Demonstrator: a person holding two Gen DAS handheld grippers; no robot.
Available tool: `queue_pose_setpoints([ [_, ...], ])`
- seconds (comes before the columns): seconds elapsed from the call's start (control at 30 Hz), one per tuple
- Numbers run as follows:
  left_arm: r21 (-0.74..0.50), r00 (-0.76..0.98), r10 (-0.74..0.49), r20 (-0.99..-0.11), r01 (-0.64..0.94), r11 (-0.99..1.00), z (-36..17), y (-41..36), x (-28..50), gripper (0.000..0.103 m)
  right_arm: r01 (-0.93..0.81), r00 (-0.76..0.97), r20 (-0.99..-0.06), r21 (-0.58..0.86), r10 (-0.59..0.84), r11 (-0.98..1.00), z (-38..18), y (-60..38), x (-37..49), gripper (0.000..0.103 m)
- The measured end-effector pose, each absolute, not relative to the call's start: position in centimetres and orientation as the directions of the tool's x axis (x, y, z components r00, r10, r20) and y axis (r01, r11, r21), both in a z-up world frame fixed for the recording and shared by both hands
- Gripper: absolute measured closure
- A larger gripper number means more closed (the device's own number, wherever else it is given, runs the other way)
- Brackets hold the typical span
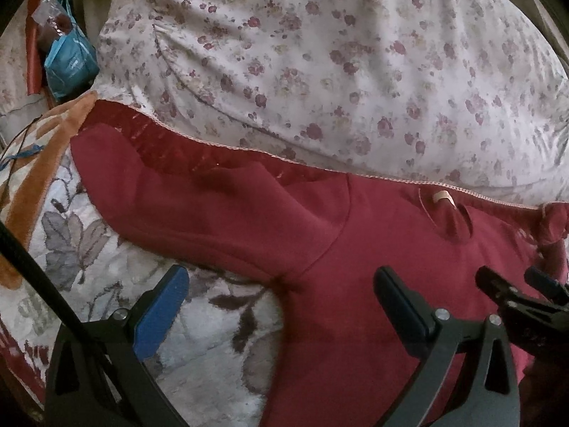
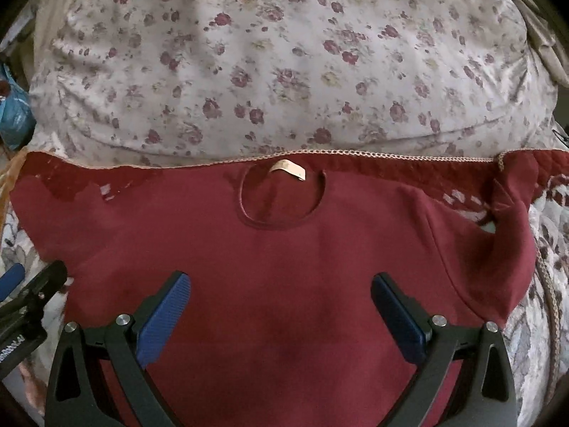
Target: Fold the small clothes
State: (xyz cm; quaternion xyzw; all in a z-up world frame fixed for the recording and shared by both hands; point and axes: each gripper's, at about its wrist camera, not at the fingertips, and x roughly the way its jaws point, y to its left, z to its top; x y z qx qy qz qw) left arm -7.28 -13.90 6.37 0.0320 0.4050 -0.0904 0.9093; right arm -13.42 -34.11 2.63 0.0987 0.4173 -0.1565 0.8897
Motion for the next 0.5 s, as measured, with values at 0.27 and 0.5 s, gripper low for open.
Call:
queue_pose_setpoints([
  [0.27, -0.008, 0.655, -0.138, -0.743, 0.197, 0.980, 6.0, -14.3, -7.5, 0.000, 0.392, 0.599, -0.776, 0.072, -0.196, 0.917, 1.1, -34.5, -12.8, 0.000],
  [0.5, -0.001, 0.652, -0.133, -0.746, 0.199, 0.980, 5.8, -14.4, -7.4, 0.000, 0.392, 0.587, -0.783, 0.053, -0.205, 0.919, 0.6, -34.0, -12.6, 0.000],
])
